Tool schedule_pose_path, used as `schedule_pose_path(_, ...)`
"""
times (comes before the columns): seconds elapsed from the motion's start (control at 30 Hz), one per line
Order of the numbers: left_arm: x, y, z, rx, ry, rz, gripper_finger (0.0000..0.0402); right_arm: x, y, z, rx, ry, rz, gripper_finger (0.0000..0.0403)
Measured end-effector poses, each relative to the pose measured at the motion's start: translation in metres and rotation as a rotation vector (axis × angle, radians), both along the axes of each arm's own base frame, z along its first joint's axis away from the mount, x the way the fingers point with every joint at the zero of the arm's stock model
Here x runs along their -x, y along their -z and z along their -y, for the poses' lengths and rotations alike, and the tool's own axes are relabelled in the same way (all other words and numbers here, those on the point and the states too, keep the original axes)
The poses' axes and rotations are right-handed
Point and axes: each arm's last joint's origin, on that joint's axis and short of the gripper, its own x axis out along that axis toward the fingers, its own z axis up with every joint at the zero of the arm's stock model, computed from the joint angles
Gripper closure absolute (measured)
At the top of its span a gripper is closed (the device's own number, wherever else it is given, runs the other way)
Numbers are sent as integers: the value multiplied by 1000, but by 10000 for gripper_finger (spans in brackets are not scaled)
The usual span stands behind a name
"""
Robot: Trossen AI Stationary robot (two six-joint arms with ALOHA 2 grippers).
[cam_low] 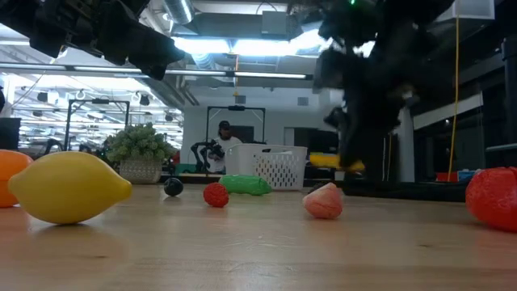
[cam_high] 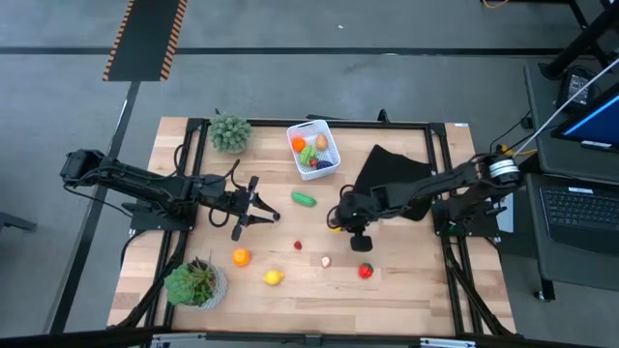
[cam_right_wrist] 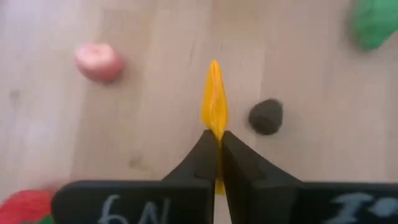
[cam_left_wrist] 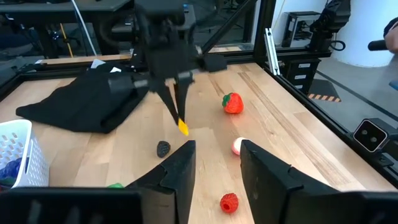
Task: Pick and placing Produce into tupperware
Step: Put the corn into the basket
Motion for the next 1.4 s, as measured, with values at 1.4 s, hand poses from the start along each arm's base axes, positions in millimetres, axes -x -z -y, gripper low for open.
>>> schedule_pose_path(1.4,1,3,-3,-30,-93,-35,351,49,-31,84,202,460,787,388)
